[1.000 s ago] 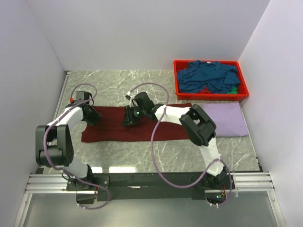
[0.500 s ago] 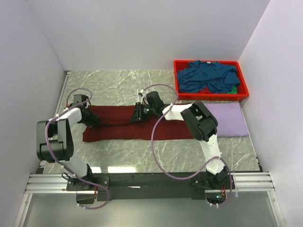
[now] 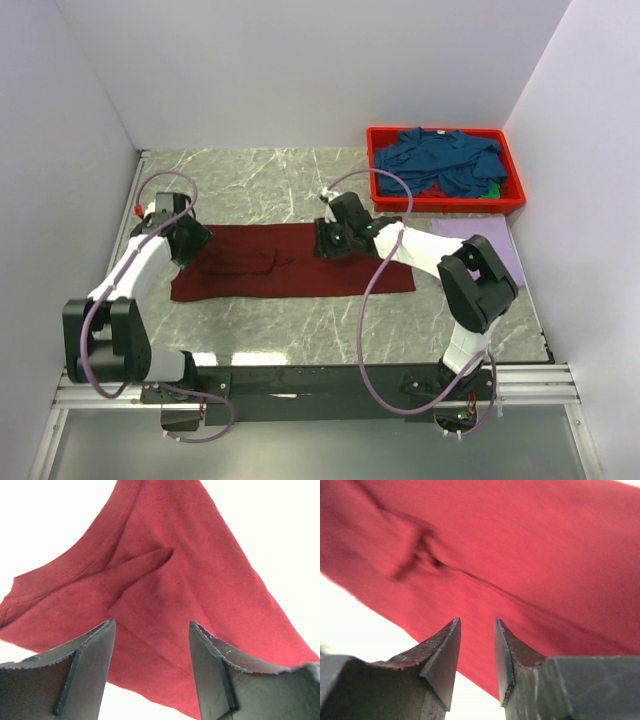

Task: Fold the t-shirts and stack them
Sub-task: Fold the tshirt

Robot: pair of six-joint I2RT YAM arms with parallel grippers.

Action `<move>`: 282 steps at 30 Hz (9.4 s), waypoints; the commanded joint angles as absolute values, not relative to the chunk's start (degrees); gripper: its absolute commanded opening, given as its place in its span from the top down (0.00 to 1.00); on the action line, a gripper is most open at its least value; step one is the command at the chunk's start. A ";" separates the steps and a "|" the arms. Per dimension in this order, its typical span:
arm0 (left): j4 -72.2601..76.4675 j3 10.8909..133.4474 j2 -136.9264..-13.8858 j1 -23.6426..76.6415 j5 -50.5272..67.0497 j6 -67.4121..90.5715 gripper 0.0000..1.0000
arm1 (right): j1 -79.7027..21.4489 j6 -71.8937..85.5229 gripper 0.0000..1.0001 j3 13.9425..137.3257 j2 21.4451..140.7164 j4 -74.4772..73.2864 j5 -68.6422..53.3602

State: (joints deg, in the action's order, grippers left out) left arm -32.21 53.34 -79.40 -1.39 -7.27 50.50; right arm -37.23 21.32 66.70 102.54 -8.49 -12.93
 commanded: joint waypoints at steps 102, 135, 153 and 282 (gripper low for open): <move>-42.27 80.89 -89.14 19.15 -22.67 40.59 0.10 | -50.45 26.72 0.54 60.30 87.72 -34.81 -7.47; -57.92 39.55 -66.97 38.32 -10.20 68.29 0.20 | -55.72 29.18 0.65 58.45 101.95 -34.45 -3.08; -55.02 37.71 -73.12 40.43 -6.50 68.11 0.51 | -55.72 27.60 1.00 58.53 102.22 -32.26 -3.25; -23.48 36.49 -68.46 31.47 -5.37 60.55 0.67 | -34.10 46.65 0.51 63.66 109.87 24.41 -46.31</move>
